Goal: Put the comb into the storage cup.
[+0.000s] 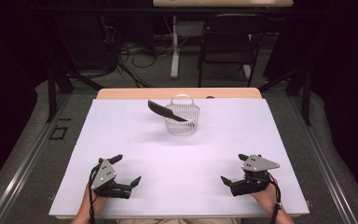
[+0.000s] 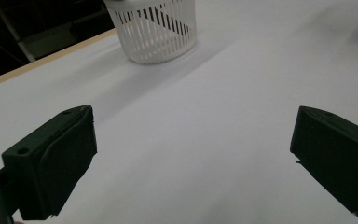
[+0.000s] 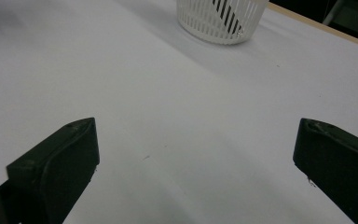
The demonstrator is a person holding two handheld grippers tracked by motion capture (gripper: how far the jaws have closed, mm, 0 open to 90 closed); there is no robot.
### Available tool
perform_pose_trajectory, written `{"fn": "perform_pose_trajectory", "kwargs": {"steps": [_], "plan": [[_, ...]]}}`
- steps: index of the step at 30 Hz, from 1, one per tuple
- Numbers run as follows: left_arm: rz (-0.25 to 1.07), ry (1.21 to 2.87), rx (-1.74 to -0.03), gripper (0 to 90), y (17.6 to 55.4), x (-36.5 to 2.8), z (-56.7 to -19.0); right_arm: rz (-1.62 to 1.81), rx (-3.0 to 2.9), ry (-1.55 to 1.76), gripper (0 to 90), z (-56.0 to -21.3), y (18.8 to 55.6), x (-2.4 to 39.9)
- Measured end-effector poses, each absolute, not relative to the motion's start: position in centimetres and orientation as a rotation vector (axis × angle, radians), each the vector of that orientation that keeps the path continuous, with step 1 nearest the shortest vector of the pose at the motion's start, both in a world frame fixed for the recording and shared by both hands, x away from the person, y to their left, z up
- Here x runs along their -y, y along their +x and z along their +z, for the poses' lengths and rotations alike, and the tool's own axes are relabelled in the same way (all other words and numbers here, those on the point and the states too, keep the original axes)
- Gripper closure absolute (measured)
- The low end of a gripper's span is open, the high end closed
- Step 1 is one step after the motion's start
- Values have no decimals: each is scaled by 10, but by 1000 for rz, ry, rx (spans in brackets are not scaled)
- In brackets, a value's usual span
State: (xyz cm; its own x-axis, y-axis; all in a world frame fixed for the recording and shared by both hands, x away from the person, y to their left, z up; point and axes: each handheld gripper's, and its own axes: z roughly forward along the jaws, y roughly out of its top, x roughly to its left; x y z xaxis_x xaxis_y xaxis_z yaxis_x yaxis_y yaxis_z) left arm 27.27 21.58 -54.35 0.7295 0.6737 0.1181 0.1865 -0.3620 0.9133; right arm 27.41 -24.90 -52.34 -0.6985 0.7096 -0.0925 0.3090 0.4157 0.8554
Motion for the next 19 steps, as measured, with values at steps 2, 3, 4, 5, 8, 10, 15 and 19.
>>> {"fn": "perform_pose_trajectory", "kwargs": {"steps": [2,3,4,5,8,10,15,19], "plan": [[598,1908,-665,5,273,-216,-544,1219,-2223,861,0,-523,271,251],[596,1909,-666,5,273,-216,-544,1220,-2218,858,0,-524,270,251],[597,1910,-667,5,273,-216,-544,1217,-2219,858,0,-524,268,252],[597,1909,-666,5,273,-216,-544,1213,-2218,850,0,-524,267,252],[594,1912,-663,5,273,-215,-544,1217,-2212,843,0,-524,263,254],[595,1913,-662,5,273,-215,-544,1215,-2208,832,0,-524,262,254],[593,1915,-663,5,273,-215,-544,1226,-2201,825,0,-524,260,254],[593,1917,-662,5,274,-215,-544,1226,-2206,818,0,-524,260,253]]}}
